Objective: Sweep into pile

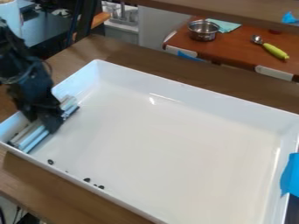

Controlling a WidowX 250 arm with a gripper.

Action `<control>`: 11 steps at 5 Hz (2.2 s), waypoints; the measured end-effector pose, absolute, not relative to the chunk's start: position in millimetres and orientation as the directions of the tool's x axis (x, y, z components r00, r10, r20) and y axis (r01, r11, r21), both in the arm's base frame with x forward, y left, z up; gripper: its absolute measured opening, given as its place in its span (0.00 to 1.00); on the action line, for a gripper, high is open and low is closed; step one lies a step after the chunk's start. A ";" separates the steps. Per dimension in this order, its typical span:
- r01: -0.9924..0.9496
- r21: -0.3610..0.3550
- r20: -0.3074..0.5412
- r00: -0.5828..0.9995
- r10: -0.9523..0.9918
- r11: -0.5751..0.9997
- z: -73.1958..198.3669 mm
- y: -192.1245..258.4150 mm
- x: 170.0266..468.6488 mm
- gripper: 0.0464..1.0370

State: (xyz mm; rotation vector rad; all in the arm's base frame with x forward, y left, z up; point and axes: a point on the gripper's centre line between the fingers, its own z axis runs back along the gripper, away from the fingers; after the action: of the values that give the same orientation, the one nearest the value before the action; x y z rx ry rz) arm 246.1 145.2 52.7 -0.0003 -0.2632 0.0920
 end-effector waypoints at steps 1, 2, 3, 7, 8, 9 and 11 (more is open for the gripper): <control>-0.104 -0.119 0.193 0.973 0.126 0.987 62.3 130.1 233.7 0.34; -0.125 -0.210 0.211 0.963 0.170 0.970 100.8 98.4 248.7 0.34; -0.144 -0.244 0.161 0.969 0.187 0.959 104.2 51.1 261.1 0.34; -0.086 -0.113 0.243 0.964 0.112 0.990 55.6 -55.9 267.7 0.34; -0.061 -0.114 0.270 0.959 0.090 0.992 55.3 -54.8 265.2 0.34; -0.058 -0.116 0.260 0.962 0.086 0.992 54.8 -38.2 261.3 0.34; -0.059 -0.118 0.269 0.959 0.089 0.991 54.3 18.7 254.2 0.34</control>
State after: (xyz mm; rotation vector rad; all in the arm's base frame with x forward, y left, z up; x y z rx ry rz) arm 254.2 18.7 54.3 -0.1097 -0.2778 0.0750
